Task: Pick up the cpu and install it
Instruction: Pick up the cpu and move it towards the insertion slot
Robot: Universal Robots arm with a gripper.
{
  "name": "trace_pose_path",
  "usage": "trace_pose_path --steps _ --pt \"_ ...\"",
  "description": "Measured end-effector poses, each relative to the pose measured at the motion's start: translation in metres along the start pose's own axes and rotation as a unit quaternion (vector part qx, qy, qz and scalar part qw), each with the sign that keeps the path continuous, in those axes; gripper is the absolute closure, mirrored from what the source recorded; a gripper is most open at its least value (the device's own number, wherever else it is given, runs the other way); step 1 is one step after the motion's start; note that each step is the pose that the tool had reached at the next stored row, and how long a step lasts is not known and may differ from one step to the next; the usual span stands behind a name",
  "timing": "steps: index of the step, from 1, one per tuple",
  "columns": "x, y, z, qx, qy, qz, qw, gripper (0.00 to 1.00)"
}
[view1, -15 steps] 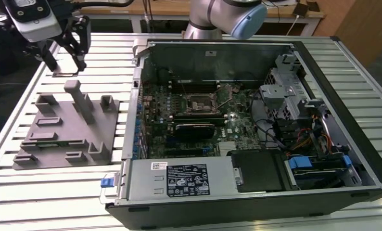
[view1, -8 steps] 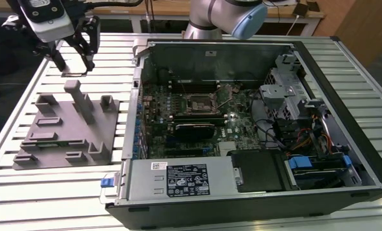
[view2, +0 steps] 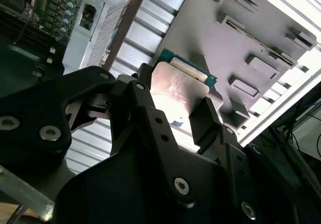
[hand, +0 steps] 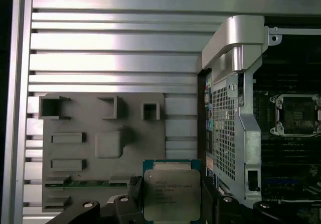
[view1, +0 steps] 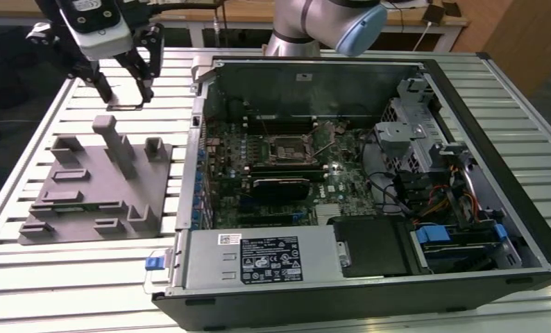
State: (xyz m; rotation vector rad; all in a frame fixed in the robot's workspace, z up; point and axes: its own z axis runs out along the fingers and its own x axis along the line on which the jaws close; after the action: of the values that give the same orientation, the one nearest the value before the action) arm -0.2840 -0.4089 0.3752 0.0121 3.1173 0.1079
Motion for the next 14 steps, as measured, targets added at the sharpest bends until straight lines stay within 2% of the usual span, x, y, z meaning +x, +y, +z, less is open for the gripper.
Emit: trace_pose_path --steps 7,14 --pt "-0.0247 0.0002 0.0005 0.0000 0.0000 0.000 1.0000 0.46" --pt "-0.0453 0.0003 0.0010 0.0000 0.0000 0.000 1.0000 0.46"
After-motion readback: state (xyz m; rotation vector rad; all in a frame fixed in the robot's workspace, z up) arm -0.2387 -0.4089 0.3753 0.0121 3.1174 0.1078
